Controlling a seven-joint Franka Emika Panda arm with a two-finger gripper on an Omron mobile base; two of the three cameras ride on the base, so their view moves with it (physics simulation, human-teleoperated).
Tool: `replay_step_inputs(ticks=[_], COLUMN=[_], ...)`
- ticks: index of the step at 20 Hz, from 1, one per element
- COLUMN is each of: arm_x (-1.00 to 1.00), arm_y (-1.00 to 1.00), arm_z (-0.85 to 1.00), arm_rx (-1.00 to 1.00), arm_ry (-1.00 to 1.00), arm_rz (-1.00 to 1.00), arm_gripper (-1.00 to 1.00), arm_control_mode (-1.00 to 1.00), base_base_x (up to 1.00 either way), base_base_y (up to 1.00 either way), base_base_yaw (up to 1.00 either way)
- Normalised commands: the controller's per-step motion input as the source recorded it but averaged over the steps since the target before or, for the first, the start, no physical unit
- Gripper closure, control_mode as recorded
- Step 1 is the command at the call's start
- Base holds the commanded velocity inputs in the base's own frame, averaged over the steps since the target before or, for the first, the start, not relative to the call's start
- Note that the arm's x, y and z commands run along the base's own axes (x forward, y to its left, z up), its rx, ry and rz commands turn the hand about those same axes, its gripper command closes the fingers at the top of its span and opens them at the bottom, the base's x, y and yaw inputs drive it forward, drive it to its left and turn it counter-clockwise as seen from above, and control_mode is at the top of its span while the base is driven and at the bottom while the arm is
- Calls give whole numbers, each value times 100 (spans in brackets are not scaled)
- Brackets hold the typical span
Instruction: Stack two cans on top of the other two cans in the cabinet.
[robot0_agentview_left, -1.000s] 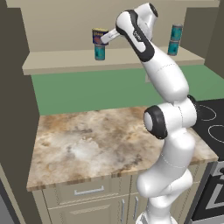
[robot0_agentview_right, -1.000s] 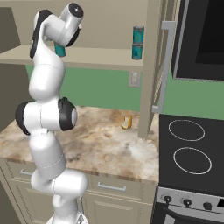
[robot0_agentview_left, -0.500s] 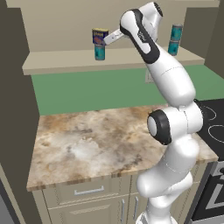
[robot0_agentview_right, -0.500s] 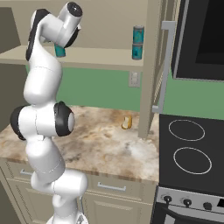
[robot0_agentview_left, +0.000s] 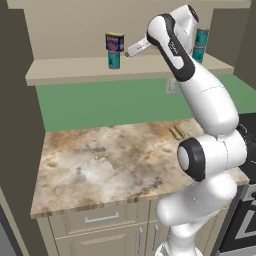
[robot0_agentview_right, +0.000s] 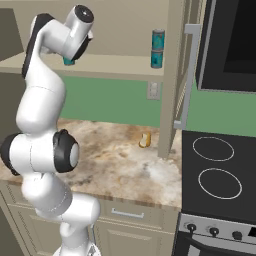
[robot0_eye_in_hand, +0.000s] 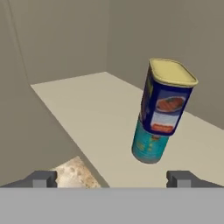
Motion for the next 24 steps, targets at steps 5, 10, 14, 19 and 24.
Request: replay_step_inputs(ticks=[5, 10, 14, 19, 24], arm_x=[-76, -77, -76, -74, -72], arm_y=[-11, -7, -10, -8, -8], arm_z=[0, 0, -2, -7, -10], arm_rx=[0, 0, 0, 0, 0], arm_ry=[-1, 0, 0, 1, 7], arm_rz=[-16, -16, -18, -18, -17], arm_gripper=[-100, -100, -100, -100, -100], arm_control_mode=[-100, -100, -100, -100, -100], base_base_x=[0, 0, 0, 0, 0], base_base_y=[0, 0, 0, 0, 0], base_base_yaw=[0, 0, 0, 0, 0])
